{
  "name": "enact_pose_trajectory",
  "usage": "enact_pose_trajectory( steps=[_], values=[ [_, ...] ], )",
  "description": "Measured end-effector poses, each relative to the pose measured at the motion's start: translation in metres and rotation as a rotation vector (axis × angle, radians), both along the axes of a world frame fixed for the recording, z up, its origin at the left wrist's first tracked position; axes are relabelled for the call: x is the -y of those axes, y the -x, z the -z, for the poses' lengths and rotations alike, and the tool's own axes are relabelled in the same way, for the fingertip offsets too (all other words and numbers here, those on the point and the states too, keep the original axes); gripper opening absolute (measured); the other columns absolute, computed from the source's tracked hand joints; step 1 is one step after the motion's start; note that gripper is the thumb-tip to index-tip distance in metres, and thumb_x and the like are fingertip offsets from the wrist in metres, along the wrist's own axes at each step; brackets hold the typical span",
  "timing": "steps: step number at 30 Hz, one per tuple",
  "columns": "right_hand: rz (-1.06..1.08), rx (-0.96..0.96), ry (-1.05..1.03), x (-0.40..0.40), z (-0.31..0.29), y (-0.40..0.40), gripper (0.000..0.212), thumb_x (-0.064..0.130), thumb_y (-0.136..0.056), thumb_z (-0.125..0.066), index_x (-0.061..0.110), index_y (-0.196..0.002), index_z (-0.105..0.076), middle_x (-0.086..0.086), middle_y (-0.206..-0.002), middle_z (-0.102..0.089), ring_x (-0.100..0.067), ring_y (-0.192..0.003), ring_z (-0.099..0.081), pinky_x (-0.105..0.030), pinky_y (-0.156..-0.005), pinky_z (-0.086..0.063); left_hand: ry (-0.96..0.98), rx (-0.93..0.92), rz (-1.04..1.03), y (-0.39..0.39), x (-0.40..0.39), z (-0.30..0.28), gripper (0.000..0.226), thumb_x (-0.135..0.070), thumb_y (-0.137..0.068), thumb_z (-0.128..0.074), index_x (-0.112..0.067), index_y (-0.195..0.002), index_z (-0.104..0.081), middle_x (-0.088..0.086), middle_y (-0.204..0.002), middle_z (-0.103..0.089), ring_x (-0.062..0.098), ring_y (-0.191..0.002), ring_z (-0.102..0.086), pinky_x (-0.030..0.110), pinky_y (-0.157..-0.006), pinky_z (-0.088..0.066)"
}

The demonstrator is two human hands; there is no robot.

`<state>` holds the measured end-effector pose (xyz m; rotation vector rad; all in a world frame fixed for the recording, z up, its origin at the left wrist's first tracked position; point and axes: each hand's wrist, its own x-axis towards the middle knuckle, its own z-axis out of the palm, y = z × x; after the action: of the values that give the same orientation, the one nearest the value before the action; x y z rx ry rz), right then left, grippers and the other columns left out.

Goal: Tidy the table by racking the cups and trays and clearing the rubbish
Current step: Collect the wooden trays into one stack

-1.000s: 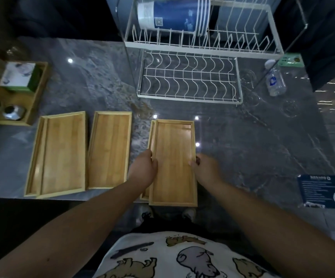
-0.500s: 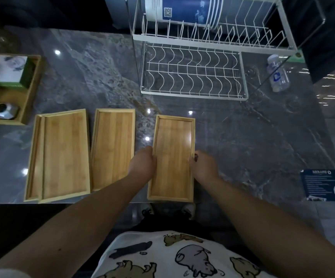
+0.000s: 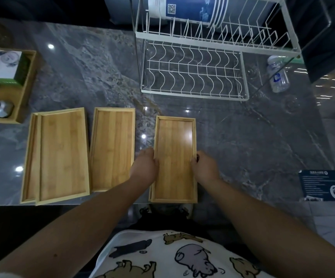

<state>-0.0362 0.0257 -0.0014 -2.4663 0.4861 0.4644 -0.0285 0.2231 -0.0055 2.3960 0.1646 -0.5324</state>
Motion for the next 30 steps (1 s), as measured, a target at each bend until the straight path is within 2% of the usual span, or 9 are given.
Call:
enact_pose_trajectory(
  steps=[3, 11, 15, 19, 20, 22, 25, 28, 30],
  values=[
    [-0.004, -0.001, -0.013, -0.002, 0.0, -0.001, 0.018, 0.025, -0.098, -0.048, 0.012, -0.097, -0.06, -0.004, -0.087, -0.063, -0.02, -0.078, -0.061, -0.032, -0.067, -0.05, 0.018, 0.012, -0.023, 0.001, -0.001, 0.0, 0.016, -0.018, -0.098, -0.045, -0.012, -0.105, -0.058, 0.009, -0.099, -0.064, 0.021, -0.082, -0.062, 0.037, -0.071, -0.054],
    [0.013, 0.008, -0.025, -0.006, 0.002, 0.001, 0.02, 0.023, -0.099, -0.047, 0.015, -0.091, -0.063, 0.001, -0.083, -0.06, -0.016, -0.077, -0.058, -0.025, -0.06, -0.039, -0.005, 0.025, -0.01, 0.0, -0.004, -0.001, 0.013, -0.019, -0.097, -0.047, -0.012, -0.099, -0.058, 0.005, -0.086, -0.064, 0.02, -0.075, -0.062, 0.035, -0.066, -0.053],
    [0.011, 0.018, -0.013, -0.007, 0.002, 0.002, 0.021, 0.022, -0.099, -0.046, 0.014, -0.089, -0.063, -0.001, -0.084, -0.062, -0.016, -0.075, -0.057, -0.026, -0.061, -0.04, 0.007, 0.039, -0.008, 0.0, -0.006, 0.0, 0.013, -0.02, -0.097, -0.048, -0.014, -0.099, -0.059, 0.004, -0.087, -0.066, 0.018, -0.074, -0.061, 0.033, -0.065, -0.052],
    [-0.02, -0.002, 0.0, -0.006, -0.001, 0.002, 0.021, 0.024, -0.099, -0.045, 0.015, -0.086, -0.059, -0.004, -0.09, -0.064, -0.014, -0.073, -0.057, -0.024, -0.054, -0.038, 0.036, 0.044, -0.032, 0.003, -0.005, 0.0, 0.016, -0.025, -0.097, -0.05, -0.015, -0.105, -0.06, 0.005, -0.096, -0.068, 0.017, -0.077, -0.061, 0.03, -0.066, -0.05],
    [-0.033, -0.011, 0.014, -0.005, -0.003, 0.001, 0.019, 0.026, -0.098, -0.045, 0.016, -0.089, -0.058, -0.005, -0.096, -0.064, -0.014, -0.075, -0.056, -0.025, -0.057, -0.042, 0.047, 0.04, -0.056, 0.003, -0.006, 0.0, 0.02, -0.028, -0.097, -0.051, -0.016, -0.108, -0.06, 0.004, -0.099, -0.069, 0.018, -0.08, -0.062, 0.03, -0.068, -0.05],
    [-0.064, -0.024, 0.074, -0.003, -0.008, -0.001, 0.022, 0.031, -0.096, -0.046, 0.014, -0.107, -0.055, -0.006, -0.115, -0.055, -0.02, -0.09, -0.058, -0.036, -0.075, -0.052, 0.047, 0.03, -0.091, 0.003, -0.01, -0.002, 0.028, -0.033, -0.097, -0.051, -0.013, -0.116, -0.058, 0.005, -0.106, -0.069, 0.022, -0.089, -0.065, 0.03, -0.073, -0.05],
    [-0.235, 0.076, 0.189, -0.001, -0.019, -0.009, 0.038, 0.033, -0.094, -0.047, 0.014, -0.126, -0.048, -0.006, -0.134, -0.042, -0.023, -0.105, -0.055, -0.041, -0.087, -0.053, 0.023, 0.043, -0.137, 0.008, -0.023, -0.009, 0.038, -0.036, -0.098, -0.049, -0.007, -0.12, -0.057, 0.011, -0.107, -0.069, 0.026, -0.094, -0.065, 0.034, -0.08, -0.051],
    [-0.421, 0.23, 0.175, -0.017, -0.033, -0.022, 0.044, 0.033, -0.095, -0.049, 0.012, -0.134, -0.049, -0.006, -0.139, -0.042, -0.024, -0.115, -0.051, -0.041, -0.092, -0.05, -0.031, 0.074, -0.186, 0.017, -0.039, -0.019, 0.037, -0.039, -0.098, -0.049, -0.009, -0.118, -0.057, 0.012, -0.105, -0.069, 0.028, -0.094, -0.065, 0.035, -0.078, -0.051],
    [-0.554, 0.265, 0.105, -0.041, -0.043, -0.032, 0.04, 0.032, -0.095, -0.049, 0.012, -0.129, -0.054, -0.006, -0.131, -0.048, -0.023, -0.114, -0.051, -0.039, -0.092, -0.048, -0.072, 0.086, -0.233, 0.024, -0.053, -0.024, 0.039, -0.042, -0.096, -0.05, -0.013, -0.121, -0.057, 0.007, -0.111, -0.069, 0.027, -0.097, -0.065, 0.033, -0.079, -0.05]
  ],
)
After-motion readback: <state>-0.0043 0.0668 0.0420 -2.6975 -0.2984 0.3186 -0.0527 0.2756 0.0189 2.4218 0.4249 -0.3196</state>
